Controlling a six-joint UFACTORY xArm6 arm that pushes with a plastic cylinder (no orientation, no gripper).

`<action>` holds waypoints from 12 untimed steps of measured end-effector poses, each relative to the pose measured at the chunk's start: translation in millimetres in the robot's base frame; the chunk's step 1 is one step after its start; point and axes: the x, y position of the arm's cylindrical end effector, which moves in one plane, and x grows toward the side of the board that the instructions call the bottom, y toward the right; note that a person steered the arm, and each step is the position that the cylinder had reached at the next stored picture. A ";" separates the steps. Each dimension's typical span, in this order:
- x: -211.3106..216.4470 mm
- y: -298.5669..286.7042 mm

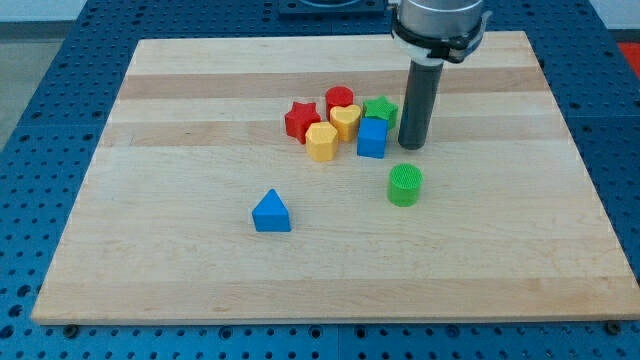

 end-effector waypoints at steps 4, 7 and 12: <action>-31.1 0.0; -40.1 0.0; -43.3 9.9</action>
